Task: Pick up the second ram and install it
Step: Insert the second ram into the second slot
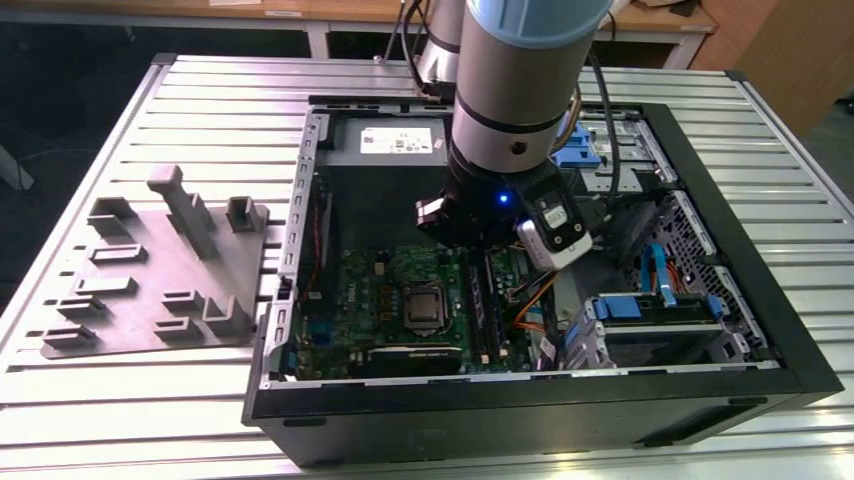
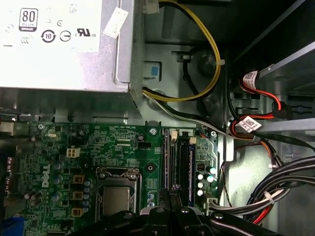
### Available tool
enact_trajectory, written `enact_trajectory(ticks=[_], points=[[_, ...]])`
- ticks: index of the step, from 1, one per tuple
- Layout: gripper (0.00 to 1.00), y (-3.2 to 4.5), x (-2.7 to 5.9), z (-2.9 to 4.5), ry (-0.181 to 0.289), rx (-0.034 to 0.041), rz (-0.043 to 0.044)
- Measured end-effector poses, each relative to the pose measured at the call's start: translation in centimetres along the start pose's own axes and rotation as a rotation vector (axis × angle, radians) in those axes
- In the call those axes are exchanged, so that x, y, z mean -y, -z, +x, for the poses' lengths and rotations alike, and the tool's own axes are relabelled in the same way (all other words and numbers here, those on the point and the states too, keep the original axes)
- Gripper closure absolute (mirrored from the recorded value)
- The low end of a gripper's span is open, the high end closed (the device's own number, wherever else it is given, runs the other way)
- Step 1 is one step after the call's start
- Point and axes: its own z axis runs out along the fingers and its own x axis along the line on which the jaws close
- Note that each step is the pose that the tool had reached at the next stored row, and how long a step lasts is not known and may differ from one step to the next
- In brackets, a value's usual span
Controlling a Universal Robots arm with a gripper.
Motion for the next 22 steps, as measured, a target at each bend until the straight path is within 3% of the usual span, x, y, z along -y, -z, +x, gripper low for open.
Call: enact_trajectory(ticks=[6, 22], points=[[0.89, -0.06, 0.00, 0.00, 0.000, 0.0002, -0.0004], [0.89, -1.47, 0.25, 0.05, -0.010, 0.0010, 0.0068]])
